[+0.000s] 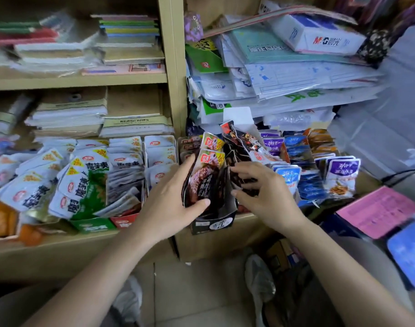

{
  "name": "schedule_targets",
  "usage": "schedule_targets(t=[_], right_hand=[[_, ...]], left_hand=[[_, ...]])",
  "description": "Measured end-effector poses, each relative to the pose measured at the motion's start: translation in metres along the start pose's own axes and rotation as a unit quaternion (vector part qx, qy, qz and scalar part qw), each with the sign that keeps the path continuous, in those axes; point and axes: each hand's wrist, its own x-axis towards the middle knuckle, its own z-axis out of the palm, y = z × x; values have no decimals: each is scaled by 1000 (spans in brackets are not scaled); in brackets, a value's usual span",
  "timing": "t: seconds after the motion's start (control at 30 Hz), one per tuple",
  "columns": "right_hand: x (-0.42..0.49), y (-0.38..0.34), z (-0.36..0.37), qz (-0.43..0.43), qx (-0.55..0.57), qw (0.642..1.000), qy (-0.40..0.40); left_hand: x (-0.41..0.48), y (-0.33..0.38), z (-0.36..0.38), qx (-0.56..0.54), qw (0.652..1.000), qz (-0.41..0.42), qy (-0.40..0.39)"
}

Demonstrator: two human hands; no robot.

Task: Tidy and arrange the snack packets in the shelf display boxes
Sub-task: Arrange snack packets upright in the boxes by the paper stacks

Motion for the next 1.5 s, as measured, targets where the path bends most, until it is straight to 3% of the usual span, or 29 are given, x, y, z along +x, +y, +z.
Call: schedule_targets(t=[0.1,0.23,0.37,0.53,0.6,0.67,0.73,0.8,0.87,0.97,1.07,1.17,1.33,1.5], right_hand=[[-38,1,5,-9,-44,999,3],[-73,5,23,9,-48,996,-74],[-73,6,29,8,-3,996,-83],[-61,12,33,-14,25,986,-167],[-59,11,34,-21,33,994,-102],[-60,9,30,-13,40,998,53],[-59,12,22,38,33,978,204],[-58,21,11,124,42,955,267],[-57,32,8,194,61,951,232],[-61,39,14,167,53,976,130],[-65,41,11,122,86,985,91],[-64,42,-4,160,177,970,40],[-49,57,-46,193,61,974,104],[-14,86,-95,116,-42,987,102]], left_hand=[[-18,2,8,25,998,50,-10],[-29,-5,24,139,986,89,-17],[-24,-11,36,226,964,128,50],[-12,-22,35,341,932,51,108],[-10,-22,39,358,926,30,115],[-8,-18,45,342,930,26,132],[-8,-10,49,302,938,67,158],[-7,2,55,249,941,148,175],[-4,14,65,200,944,210,157],[6,29,79,182,943,258,106],[23,41,84,227,929,287,48],[41,38,88,308,911,274,-22],[48,29,85,346,908,233,27],[39,46,92,364,913,177,54]])
